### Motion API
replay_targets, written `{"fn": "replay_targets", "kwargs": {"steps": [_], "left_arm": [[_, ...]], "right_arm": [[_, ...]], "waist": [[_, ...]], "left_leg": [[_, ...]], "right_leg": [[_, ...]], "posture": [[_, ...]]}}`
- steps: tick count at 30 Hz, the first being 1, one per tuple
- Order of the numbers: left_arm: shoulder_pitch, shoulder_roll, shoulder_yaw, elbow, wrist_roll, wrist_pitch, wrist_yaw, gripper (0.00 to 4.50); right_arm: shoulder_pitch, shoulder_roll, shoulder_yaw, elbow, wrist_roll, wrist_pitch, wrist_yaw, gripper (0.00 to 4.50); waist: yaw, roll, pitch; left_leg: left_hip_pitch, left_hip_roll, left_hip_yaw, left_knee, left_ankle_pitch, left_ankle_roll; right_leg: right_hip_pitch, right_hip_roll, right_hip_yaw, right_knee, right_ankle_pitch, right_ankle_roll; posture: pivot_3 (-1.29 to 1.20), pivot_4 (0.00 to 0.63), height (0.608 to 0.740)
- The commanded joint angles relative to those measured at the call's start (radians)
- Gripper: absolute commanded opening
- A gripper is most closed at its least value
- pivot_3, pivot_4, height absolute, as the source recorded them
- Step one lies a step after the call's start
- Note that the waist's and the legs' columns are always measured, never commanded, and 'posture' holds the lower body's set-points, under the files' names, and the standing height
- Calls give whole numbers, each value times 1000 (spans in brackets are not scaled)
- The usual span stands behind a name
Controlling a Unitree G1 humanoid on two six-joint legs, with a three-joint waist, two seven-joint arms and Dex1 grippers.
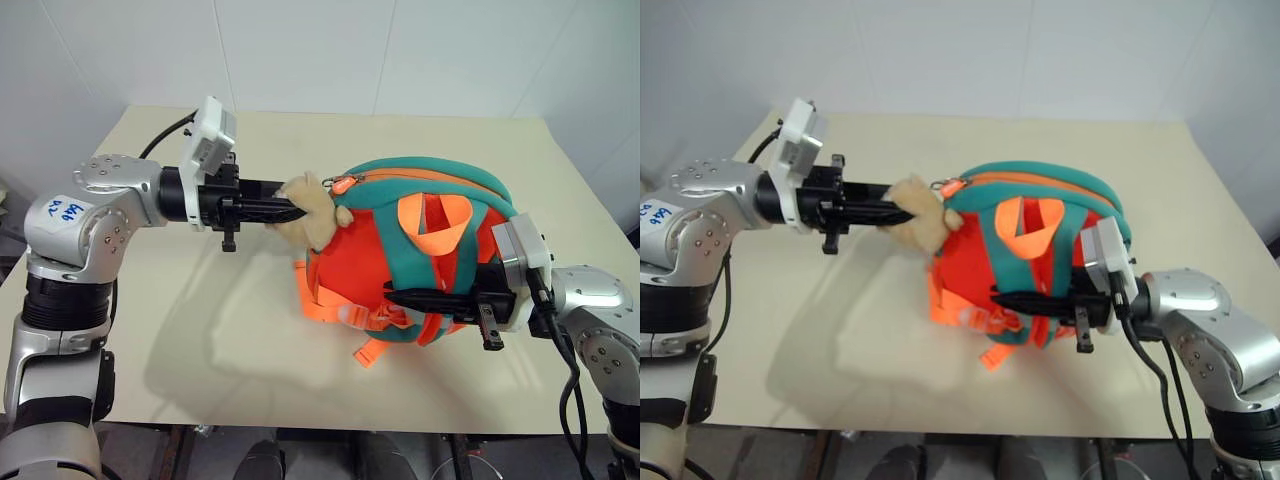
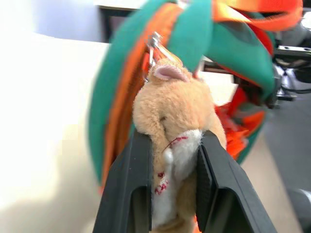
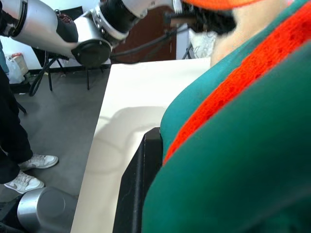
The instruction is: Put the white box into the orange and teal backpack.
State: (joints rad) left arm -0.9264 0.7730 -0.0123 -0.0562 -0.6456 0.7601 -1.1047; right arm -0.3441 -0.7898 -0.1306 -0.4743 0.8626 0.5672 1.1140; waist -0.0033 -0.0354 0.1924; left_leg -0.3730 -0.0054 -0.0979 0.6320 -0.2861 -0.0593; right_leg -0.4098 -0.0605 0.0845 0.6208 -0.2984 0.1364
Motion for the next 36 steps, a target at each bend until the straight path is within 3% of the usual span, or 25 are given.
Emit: {"fn": "replay_targets", "kwargs": {"steps": [1, 22, 31, 36], "left_arm": [[-12, 26, 35, 12, 23, -26, -5, 669], [122, 210, -33, 102, 107, -63, -251, 651], [121, 221, -145, 214, 235, -146, -352, 651], [84, 176, -226, 313, 319, -212, -390, 651]], "right_arm": [[1, -18, -42, -35, 10, -21, 7, 502], [14, -17, -41, -29, 2, -25, 8, 502], [3, -10, -30, -15, -9, -28, 18, 502], [-2, -4, -22, -10, -14, -28, 19, 502]], "waist": [[0, 0, 0], [-7, 0, 0], [-9, 0, 0], [-10, 0, 0]], "left_leg": [[0, 0, 0, 0, 0, 0], [0, 1, 1, -1, 0, 0], [1, 1, 1, 0, 0, 0], [0, 1, 1, 0, 0, 0]], "right_leg": [[0, 0, 0, 0, 0, 0], [0, 1, 0, 1, 0, 0], [0, 1, 0, 1, 0, -1], [0, 1, 0, 1, 0, -1]], "posture": [[0, 150, 740], [0, 150, 740], [0, 150, 740], [0, 150, 740]]}}
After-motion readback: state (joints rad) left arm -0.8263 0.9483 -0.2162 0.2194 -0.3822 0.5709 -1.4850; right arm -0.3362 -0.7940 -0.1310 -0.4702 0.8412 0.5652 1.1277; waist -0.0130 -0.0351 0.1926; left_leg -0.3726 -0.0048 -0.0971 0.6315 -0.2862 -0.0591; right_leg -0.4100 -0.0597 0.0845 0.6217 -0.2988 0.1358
